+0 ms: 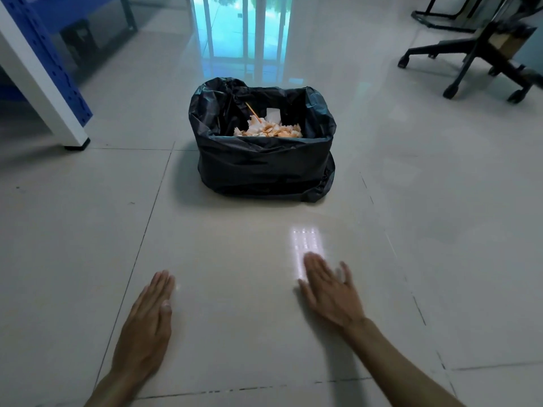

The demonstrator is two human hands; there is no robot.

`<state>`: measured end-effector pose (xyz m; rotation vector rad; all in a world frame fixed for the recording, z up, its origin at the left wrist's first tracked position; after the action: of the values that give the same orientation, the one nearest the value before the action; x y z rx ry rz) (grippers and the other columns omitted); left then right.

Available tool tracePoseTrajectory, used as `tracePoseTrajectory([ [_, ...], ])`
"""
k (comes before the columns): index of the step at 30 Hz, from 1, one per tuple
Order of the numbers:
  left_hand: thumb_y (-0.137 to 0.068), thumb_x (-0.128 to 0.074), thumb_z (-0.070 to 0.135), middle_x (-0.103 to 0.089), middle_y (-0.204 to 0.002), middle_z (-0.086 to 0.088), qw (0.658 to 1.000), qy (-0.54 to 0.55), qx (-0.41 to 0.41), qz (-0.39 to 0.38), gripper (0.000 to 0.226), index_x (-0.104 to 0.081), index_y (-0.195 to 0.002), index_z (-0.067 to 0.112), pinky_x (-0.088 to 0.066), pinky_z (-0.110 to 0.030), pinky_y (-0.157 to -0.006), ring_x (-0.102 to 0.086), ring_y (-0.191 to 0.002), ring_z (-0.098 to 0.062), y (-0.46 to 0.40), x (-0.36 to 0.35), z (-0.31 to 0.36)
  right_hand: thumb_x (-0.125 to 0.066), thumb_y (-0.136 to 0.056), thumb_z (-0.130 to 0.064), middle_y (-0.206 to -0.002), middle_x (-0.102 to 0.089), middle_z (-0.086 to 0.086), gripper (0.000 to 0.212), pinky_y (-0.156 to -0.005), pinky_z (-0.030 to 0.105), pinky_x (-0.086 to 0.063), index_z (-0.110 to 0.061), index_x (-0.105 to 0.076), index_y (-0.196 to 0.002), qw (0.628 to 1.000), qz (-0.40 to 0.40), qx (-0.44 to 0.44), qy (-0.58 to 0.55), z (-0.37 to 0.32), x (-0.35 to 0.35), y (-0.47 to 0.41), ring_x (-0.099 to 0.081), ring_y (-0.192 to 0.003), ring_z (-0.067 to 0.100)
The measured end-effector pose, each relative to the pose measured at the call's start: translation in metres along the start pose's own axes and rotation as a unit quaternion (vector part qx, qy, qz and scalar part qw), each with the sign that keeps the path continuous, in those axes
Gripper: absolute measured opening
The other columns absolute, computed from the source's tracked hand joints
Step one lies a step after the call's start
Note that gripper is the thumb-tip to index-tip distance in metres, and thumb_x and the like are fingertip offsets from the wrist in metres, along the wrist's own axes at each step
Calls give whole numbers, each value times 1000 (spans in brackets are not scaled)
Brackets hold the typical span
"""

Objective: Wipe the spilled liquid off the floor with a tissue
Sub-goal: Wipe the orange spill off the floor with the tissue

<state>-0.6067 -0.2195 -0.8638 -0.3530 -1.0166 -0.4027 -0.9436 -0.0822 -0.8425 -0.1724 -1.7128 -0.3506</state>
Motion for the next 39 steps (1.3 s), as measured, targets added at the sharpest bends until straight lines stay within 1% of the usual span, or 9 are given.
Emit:
tracePoseTrajectory([
  [3, -100, -7, 38, -22, -161, 5, 1000, -9, 2, -6, 59, -26, -151, 17, -3, -21, -121, -10, -148, 2, -1, -2, -2, 22, -80, -69, -158, 8, -10, 88, -118, 48, 6, -24, 6, -154, 993, -29, -110, -1, 85, 4, 28, 3, -146, 4],
  [9, -99, -8, 38, -22, -161, 4, 1000, -8, 6, -3, 60, -27, -151, 14, -3, -21, -121, -8, -148, 2, 0, -1, 5, -6, -94, -61, -160, -21, 13, 84, -117, 48, -12, -4, -19, -154, 988, 23, -152, 2, 48, -7, 49, -19, -148, 26],
  [12, -99, -8, 40, -21, -161, 5, 1000, -3, 13, -1, 61, -26, -151, 14, -1, -19, -121, -7, -148, 4, 1, 0, 7, -30, -98, -54, -149, -41, 22, 74, -110, 49, -27, 3, -39, -145, 995, 69, -46, -47, -40, -23, 46, -39, -137, 37],
  [18, -98, -4, 45, -22, -160, 6, 999, 32, 28, -8, 65, -27, -151, 15, -1, -19, -121, -8, -147, 6, 8, -1, 4, -28, -97, -60, -150, -43, 12, 75, -112, 46, -20, -6, -40, -147, 979, 8, 190, -74, -221, -48, 56, -35, -141, 28],
  [21, -98, -3, 44, -21, -160, 8, 999, 31, 28, -16, 63, -26, -151, 19, 0, -17, -120, -9, -147, 6, 8, 1, 2, -9, -97, -62, -149, -46, 1, 77, -113, 49, -17, -13, -42, -146, 968, -33, 244, -37, -246, -49, 72, -36, -141, 17],
  [23, -99, -5, 42, -22, -160, 8, 999, 25, 26, -8, 61, -26, -151, 18, 0, -16, -120, -10, -147, 5, 8, 3, 2, -20, -97, -60, -148, -48, -3, 69, -116, 53, -21, -17, -42, -146, 965, 17, 259, -35, -231, -45, 71, -38, -139, 13],
  [27, -100, -8, 37, -20, -159, 8, 1000, 11, 22, -2, 58, -24, -152, 18, 2, -14, -119, -5, -145, 11, 12, 5, 5, -37, -97, -57, -146, -50, 0, 64, -110, 54, -19, -15, -49, -143, 987, 63, 142, -34, -137, -26, 41, -43, -136, 14],
  [33, -99, -4, 40, -18, -161, 4, 1000, -22, 15, -11, 61, -20, -152, 15, 4, -14, -118, -12, -148, -3, 11, 0, 7, 15, -86, -67, -161, 7, -7, 86, -118, 50, 9, -19, 4, -156, 987, -1, -157, -38, 39, -6, 71, 9, -147, 6],
  [39, -99, -3, 42, -12, -163, 1, 999, -36, 14, -19, 63, -14, -153, 12, 3, -22, -121, -7, -151, -7, 13, -5, 8, 6, -89, -70, -164, 2, 9, 90, -120, 41, 6, -8, 6, -155, 979, 21, -194, -62, -1, -14, 86, 8, -149, 19],
])
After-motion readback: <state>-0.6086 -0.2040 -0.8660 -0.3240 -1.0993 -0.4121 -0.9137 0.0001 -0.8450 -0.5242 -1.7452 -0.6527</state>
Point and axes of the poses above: each hand's wrist, its own y-axis away from the middle knuckle, its own x-axis out of the back of the hand, z = x × y, the point moved 6 cm from there along -y, towards the middle knuckle
